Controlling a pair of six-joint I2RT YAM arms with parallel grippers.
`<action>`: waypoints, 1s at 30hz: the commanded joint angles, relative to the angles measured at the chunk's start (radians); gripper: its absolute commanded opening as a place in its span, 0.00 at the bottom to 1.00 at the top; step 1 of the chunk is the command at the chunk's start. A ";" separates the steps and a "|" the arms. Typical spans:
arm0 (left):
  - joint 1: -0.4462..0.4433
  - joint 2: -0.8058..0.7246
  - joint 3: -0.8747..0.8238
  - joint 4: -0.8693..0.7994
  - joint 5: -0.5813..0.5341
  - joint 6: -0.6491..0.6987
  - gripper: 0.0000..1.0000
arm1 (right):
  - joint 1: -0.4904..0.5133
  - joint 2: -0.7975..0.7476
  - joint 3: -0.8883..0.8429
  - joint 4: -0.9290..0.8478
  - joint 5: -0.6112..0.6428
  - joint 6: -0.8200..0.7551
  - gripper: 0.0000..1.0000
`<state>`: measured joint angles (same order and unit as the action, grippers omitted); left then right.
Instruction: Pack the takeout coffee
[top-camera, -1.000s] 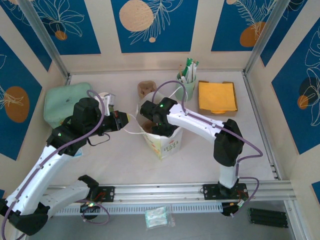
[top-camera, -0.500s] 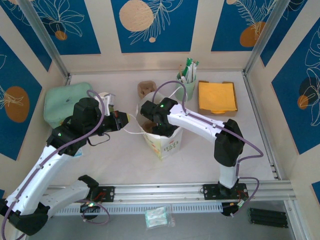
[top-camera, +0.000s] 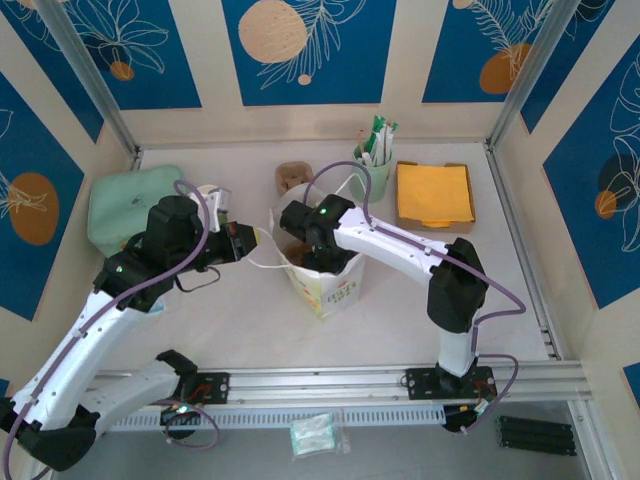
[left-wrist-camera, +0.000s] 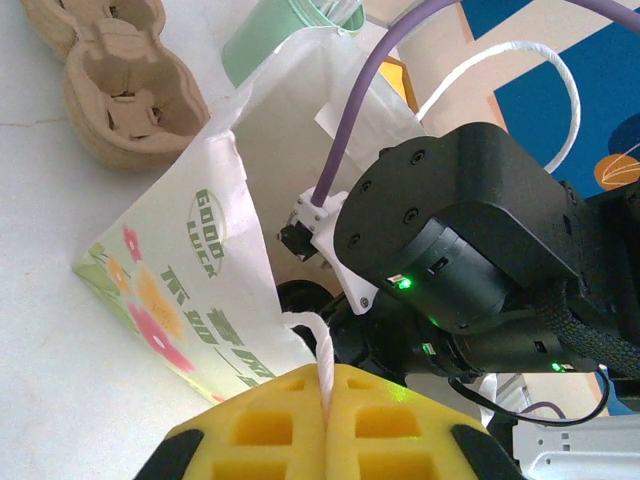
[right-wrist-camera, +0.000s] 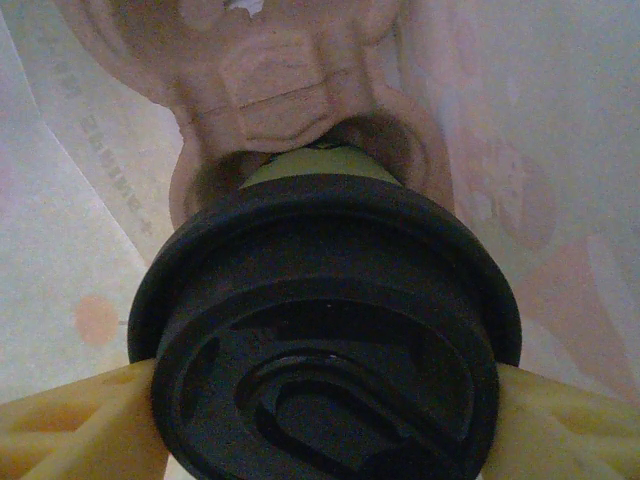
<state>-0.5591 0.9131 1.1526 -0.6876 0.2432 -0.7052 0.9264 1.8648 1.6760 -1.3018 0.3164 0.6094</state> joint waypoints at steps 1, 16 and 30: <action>-0.007 -0.013 0.001 0.030 0.008 0.009 0.00 | 0.008 0.025 0.038 -0.024 -0.037 -0.006 0.76; -0.006 -0.010 0.004 0.028 0.008 0.012 0.00 | 0.017 0.023 0.094 -0.065 -0.032 -0.015 0.89; -0.007 -0.003 0.000 0.024 0.002 0.018 0.00 | 0.027 0.019 0.162 -0.105 -0.022 -0.026 0.93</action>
<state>-0.5587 0.9131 1.1526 -0.6876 0.2432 -0.7048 0.9436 1.8759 1.7954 -1.3617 0.3061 0.5938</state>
